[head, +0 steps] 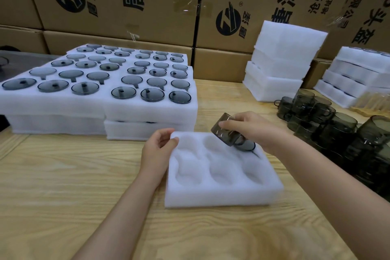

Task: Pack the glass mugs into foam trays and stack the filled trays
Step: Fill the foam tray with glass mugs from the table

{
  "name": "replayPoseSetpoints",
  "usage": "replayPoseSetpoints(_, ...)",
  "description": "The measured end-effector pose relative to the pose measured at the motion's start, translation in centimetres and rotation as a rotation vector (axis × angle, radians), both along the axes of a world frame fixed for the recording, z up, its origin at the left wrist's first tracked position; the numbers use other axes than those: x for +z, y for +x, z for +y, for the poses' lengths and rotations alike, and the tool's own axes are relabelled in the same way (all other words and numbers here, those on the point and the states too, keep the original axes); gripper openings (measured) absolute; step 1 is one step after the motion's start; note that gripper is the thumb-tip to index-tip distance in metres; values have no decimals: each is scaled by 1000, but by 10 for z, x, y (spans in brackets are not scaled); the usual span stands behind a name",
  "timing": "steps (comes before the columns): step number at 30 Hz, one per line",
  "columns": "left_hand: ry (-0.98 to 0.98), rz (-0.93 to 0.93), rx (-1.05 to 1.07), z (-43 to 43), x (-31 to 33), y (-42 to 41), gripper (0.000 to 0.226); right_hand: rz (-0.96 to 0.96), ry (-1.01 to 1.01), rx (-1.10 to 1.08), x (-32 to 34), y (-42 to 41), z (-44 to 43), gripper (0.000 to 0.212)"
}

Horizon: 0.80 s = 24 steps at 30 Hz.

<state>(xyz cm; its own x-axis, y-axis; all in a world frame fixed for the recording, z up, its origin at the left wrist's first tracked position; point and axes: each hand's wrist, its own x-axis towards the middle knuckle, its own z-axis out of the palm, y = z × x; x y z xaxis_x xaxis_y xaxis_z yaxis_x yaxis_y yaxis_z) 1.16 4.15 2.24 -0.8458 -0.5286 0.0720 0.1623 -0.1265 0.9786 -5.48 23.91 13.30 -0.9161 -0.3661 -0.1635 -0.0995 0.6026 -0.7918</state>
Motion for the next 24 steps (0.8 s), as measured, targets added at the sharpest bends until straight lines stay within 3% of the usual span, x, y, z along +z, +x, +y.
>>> replayPoseSetpoints(9,-10,1,2,0,0,-1,21,174,160,-72,-12,-2,-13,56)
replayPoseSetpoints(17,-5,-4,-5,0,1,0,21,492,660,-40,-12,-1,-40,42)
replayPoseSetpoints(24,-28,-13,5,1,3,1,21,639,772,-4,-33,5,-47,44)
